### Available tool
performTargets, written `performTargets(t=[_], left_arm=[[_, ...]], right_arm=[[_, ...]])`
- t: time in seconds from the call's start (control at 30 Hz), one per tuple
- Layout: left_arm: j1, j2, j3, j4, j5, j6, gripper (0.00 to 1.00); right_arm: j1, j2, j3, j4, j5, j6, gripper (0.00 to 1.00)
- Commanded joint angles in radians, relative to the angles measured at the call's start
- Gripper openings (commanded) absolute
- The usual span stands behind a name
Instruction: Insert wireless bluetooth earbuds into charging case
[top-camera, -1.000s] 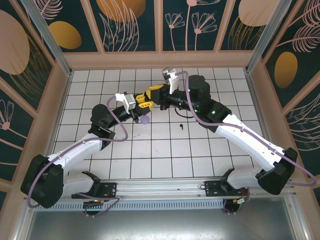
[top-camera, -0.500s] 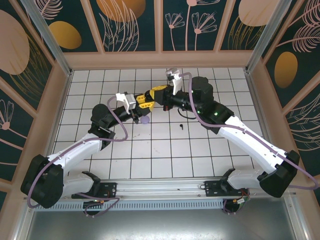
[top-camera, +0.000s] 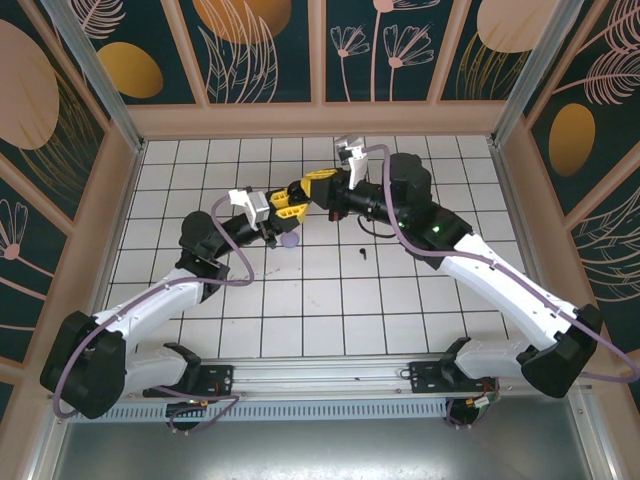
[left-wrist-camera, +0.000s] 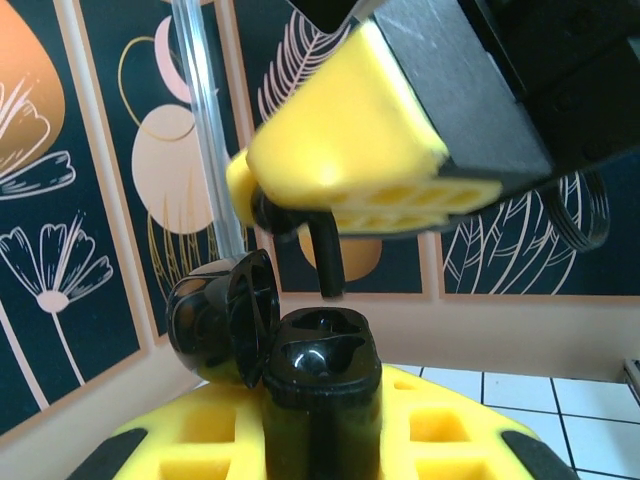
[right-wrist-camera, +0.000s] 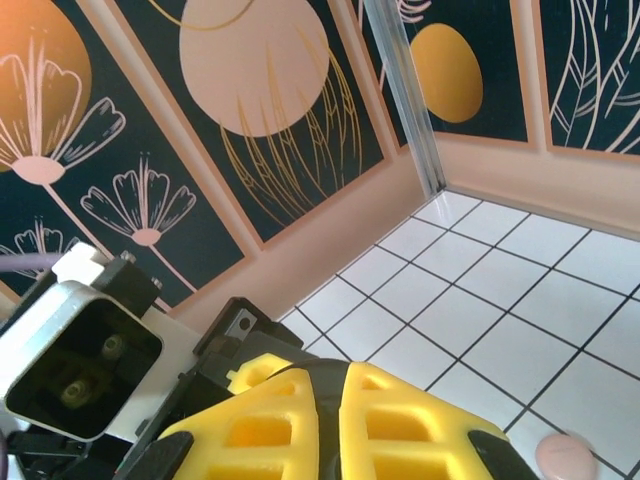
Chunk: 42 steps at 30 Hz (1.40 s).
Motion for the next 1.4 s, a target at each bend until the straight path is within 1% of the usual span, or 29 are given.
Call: performTargets(t=[0.0,0.13,0.23,0.43,0.83,1.37], left_arm=[[-0.007,-0.041,-0.025,0.072,-0.011,0.076,0.00],[-0.007,-0.043,-0.003,0.012,-0.011,0.111,0.00],[-0.007,-0.026,0.020,-0.005,0.009,0.101,0.00],[-0.007,-0.002,0.047,-0.004,0.028,0.071,0.00],[-0.007,0.003,0.060,-0.006,0.035,0.051,0.00],[-0.007,-0.004,0.058,-0.006,0.053,0.033,0.00]], right_arm=[[0.006,-0.052,0.041,0.045,-0.032,0.014,0.09],[0.016,-0.060,0.034,0.059,-0.063,0.005,0.09],[0.026,-0.054,0.031,0.061,-0.080,-0.005,0.09],[0.041,-0.026,0.026,0.055,-0.081,-0.023,0.09],[0.044,0.016,0.015,0.061,-0.080,-0.024,0.08],[0.032,0.027,0.005,0.056,-0.022,-0.034,0.08]])
